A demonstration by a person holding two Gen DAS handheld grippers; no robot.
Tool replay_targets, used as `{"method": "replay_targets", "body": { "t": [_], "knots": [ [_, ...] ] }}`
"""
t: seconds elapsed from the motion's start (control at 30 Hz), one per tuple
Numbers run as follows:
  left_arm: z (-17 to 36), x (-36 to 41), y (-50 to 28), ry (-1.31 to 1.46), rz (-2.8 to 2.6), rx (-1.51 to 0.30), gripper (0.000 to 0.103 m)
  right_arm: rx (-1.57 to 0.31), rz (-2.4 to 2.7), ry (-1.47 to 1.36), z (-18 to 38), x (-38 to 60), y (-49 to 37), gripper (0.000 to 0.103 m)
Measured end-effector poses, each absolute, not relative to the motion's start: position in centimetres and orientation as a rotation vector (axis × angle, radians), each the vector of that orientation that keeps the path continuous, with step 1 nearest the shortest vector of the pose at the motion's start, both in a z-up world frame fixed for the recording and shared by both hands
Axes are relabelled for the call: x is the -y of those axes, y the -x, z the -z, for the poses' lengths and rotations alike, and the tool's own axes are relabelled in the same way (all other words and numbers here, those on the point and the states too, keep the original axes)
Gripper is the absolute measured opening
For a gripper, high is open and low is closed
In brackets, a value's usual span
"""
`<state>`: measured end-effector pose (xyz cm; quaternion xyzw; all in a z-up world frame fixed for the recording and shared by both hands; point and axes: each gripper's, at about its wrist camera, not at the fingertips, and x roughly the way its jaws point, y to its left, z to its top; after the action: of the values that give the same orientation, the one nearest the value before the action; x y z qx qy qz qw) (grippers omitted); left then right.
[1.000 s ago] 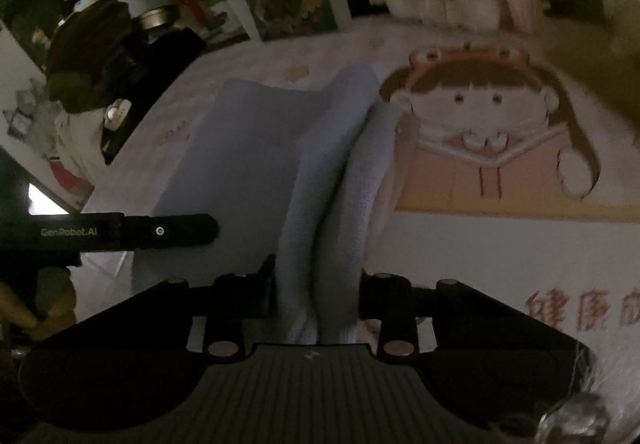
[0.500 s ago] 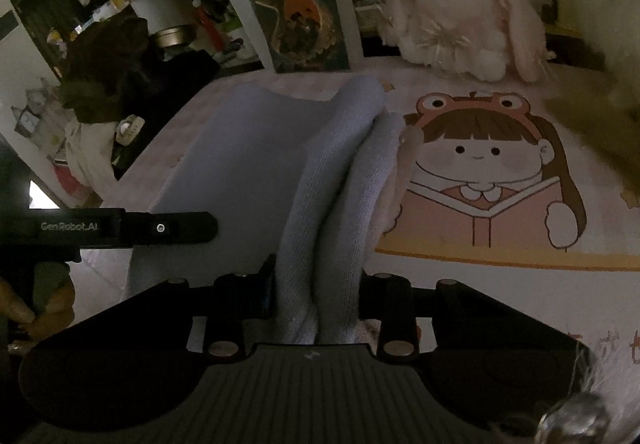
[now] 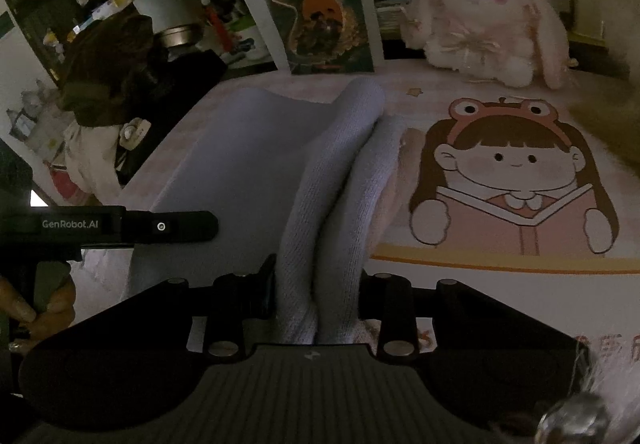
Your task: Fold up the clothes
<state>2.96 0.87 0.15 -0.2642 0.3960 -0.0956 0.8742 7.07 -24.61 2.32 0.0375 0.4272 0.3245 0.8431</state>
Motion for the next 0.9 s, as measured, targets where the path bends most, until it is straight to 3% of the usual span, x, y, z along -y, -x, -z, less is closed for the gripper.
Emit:
{"method": "replay_targets", "body": {
  "t": [0.37, 0.9],
  "knots": [
    [0.1, -5.8, -6.9, 0.537, 0.244, -0.808, 0.046, -0.870, -0.649, -0.071, -2.3, 19.6, -8.9, 0.032],
    [2.8, -7.4, -20.1, 0.586, 0.220, -0.823, 0.046, -0.887, -0.570, -0.130, 0.4, 17.5, -22.8, 0.032]
  ]
}}
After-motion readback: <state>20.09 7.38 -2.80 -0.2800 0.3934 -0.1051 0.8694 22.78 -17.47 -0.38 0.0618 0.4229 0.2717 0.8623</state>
